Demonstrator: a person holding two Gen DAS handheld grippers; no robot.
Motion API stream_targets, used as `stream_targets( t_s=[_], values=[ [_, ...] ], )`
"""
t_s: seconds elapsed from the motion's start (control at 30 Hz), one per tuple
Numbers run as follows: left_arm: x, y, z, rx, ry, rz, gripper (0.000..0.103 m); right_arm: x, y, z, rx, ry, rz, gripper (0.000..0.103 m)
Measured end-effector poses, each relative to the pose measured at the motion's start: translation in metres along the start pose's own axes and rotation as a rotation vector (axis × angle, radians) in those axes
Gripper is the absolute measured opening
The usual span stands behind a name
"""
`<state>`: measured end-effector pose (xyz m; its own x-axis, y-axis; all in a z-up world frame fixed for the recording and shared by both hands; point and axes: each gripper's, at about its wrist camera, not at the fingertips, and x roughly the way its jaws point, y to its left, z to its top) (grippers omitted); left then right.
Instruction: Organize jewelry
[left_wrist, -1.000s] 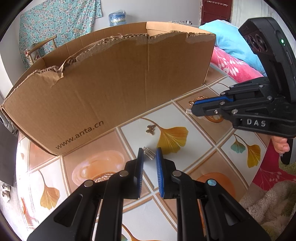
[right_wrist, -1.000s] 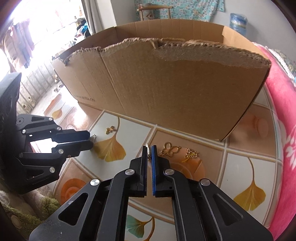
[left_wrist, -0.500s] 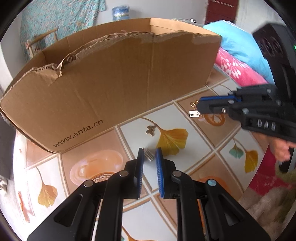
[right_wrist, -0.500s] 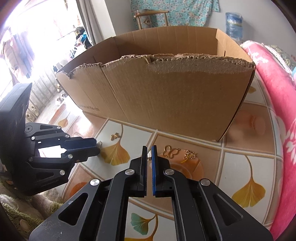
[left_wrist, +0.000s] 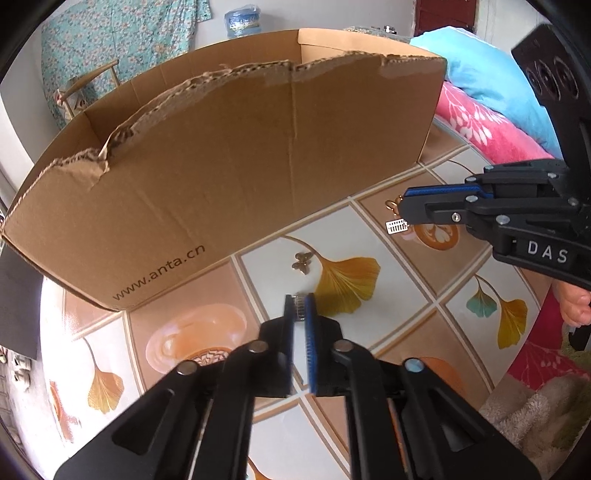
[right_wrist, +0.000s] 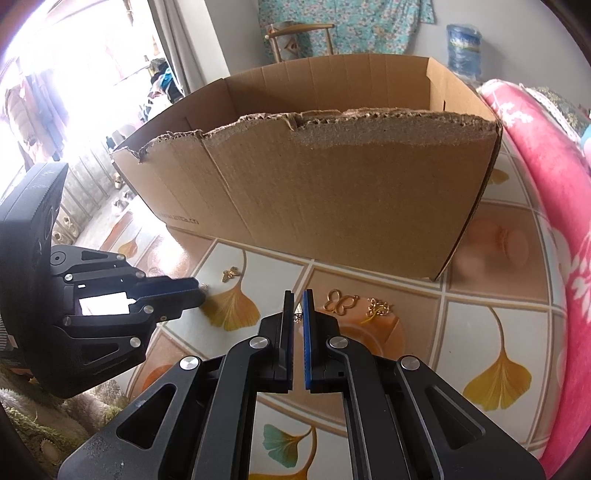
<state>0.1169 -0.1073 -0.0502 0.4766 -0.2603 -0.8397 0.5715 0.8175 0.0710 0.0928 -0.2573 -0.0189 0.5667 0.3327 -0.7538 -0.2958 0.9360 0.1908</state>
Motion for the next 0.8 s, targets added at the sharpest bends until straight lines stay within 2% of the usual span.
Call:
stream_targets(
  t_s=[0.37, 0.6, 0.73, 0.8],
  values=[
    [-0.005, 0.004, -0.005, -0.012, -0.027, -0.01, 0.004, -0.011, -0.002, 0.002, 0.008, -0.024, -0.012, 0.002],
    [-0.037, 0.01, 0.001, -0.023, -0.092, -0.026, 0.004, -0.029, 0.005, 0.01, -0.011, -0.056, 0.004, 0.002],
    [-0.078, 0.017, 0.013, -0.025, -0.185, -0.068, 0.004, -0.055, 0.012, 0.022, -0.037, -0.117, 0.037, 0.002],
    [-0.102, 0.02, 0.023, -0.017, -0.256, -0.075, 0.004, -0.071, 0.015, 0.032, -0.046, -0.16, 0.067, 0.002]
  ],
)
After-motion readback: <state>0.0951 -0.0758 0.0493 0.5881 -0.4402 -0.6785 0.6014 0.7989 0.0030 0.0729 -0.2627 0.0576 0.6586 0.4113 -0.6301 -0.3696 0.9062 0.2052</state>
